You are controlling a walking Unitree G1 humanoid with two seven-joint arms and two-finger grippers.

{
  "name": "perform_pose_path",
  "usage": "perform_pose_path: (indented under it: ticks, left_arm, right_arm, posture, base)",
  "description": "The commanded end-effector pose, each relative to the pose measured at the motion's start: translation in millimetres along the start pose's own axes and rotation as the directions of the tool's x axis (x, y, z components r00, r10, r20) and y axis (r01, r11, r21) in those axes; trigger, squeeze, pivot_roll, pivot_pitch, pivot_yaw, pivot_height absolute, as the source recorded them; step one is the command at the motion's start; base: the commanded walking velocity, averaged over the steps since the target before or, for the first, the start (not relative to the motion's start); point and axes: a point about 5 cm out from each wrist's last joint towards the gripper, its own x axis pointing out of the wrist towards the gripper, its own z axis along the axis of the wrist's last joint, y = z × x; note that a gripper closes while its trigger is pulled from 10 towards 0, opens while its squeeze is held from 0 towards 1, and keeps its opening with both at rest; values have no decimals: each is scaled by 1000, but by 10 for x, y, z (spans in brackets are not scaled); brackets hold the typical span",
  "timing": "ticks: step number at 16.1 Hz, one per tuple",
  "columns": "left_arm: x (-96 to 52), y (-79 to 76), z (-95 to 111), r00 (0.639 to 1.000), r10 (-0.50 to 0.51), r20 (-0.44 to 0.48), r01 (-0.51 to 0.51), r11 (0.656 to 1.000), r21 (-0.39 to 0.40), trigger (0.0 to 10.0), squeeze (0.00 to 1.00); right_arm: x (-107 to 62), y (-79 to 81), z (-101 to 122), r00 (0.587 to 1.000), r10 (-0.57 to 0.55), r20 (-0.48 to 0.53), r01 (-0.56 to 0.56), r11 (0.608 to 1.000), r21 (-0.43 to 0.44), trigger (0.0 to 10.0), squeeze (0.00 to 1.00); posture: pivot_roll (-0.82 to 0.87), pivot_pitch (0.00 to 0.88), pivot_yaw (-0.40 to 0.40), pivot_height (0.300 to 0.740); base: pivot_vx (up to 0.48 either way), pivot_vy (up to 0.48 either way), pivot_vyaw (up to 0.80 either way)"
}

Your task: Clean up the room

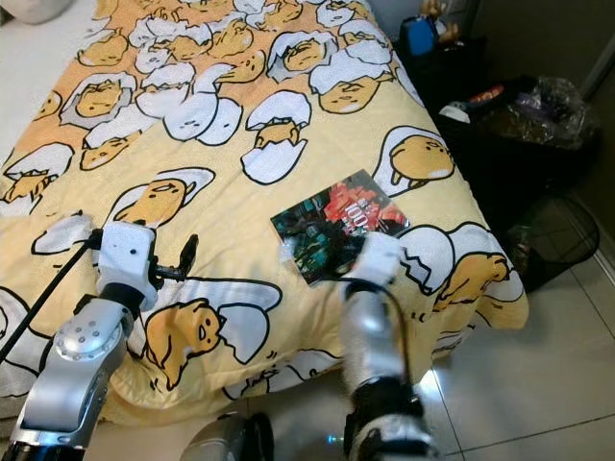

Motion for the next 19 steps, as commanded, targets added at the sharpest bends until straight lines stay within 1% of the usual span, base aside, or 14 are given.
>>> perform_pose_path:
  ticks: [1,4,5,6,7,8,9,11,12,14,16,17,18,19]
  left_arm:
    - [-32,11,-34,1000,9,-20,-9,1000,7,10000,0]
    - [-18,8,-31,1000,8,-22,-8,1000,5,10000,0]
    - [-19,1,-29,1000,4,-22,-4,1000,4,10000,0]
    - [-18,-22,-20,1000,-12,-18,12,1000,-1,10000,0]
    - [-16,-27,-18,1000,-16,-16,16,1000,-2,10000,0]
    - [-10,-33,-7,1000,-20,-13,20,1000,-2,10000,0]
    - [-8,-33,-3,1000,-21,-11,21,1000,-1,10000,0]
    - [5,-122,102,992,-113,56,109,992,66,10000,0]
    - [10,-166,156,985,-155,80,149,986,81,10000,0]
    - [-31,-368,302,930,-343,131,334,938,91,10000,0]
    - [-97,-554,409,864,-480,149,470,877,98,10000,0]
    - [-103,-588,428,851,-503,149,494,864,98,10000,0]
    - [-88,-627,466,837,-525,154,513,851,113,10000,0]
    - [-71,-618,463,840,-521,153,511,853,107,10000,0]
  right_arm:
    - [-29,139,2,999,45,24,-44,998,-37,10000,0]
    - [-21,146,-40,999,34,-9,-34,999,-21,10000,0]
    - [-6,137,-73,999,27,-41,-26,1000,18,10000,0]
    - [25,122,-123,995,15,-94,-6,995,96,10000,0]
    - [32,120,-134,994,14,-106,-2,993,115,10000,0]
    - [59,106,-140,992,11,-123,10,987,163,10000,0]
    - [69,100,-141,992,9,-129,15,984,179,10000,0]
    - [138,165,-84,991,43,-130,-13,975,222,10000,0]
    - [154,179,-75,990,46,-132,-14,972,234,10000,0]
    - [177,241,-79,987,71,-142,-28,958,286,10000,0]
    - [199,293,-78,984,97,-151,-44,946,322,10000,0]
    - [204,303,-80,983,102,-156,-45,942,331,10000,0]
    - [222,317,-82,979,104,-173,-38,936,350,10000,0]
    - [236,319,-78,978,104,-179,-33,932,361,10000,0]
  posture:
    - [4,204,135,723]
    - [6,202,138,723]
    - [5,201,140,723]
    - [8,200,141,723]
    - [8,200,141,723]
    - [12,193,144,723]
    - [12,193,144,723]
    - [13,186,150,723]
    - [19,181,150,723]
    - [19,179,154,723]
    - [20,181,160,723]
    - [20,181,160,723]
    - [21,187,168,723]
    - [21,189,170,723]
  base:
    - [0,0,0]
    - [0,0,0]
    - [0,0,0]
    - [0,0,0]
    - [0,0,0]
    - [0,0,0]
    - [0,0,0]
    - [0,0,0]
    - [0,0,0]
    - [0,0,0]
    - [0,0,0]
    - [0,0,0]
    - [0,0,0]
    - [0,0,0]
